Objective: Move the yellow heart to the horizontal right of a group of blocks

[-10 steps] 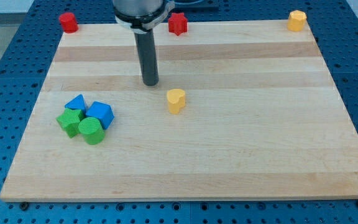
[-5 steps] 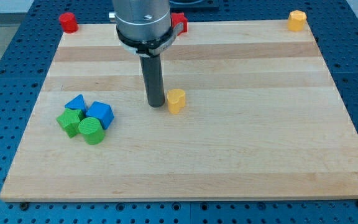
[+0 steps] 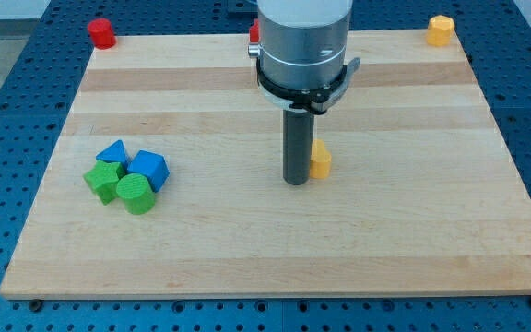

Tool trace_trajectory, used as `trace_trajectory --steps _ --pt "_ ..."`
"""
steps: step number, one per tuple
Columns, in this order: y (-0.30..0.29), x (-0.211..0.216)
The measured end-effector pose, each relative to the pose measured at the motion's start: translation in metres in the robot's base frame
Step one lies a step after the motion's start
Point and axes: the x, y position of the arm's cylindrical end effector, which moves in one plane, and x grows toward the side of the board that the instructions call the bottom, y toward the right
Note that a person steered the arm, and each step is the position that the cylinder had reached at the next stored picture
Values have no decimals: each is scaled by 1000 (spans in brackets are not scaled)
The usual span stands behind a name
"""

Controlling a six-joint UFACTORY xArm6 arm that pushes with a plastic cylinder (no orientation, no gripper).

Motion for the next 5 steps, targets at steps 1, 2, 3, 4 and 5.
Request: trace_trajectory --steps 1,2,3,4,5 --pt "-2 2" --pt "-11 4" --pt "-14 4" --pt "-13 4" --pt "-4 3"
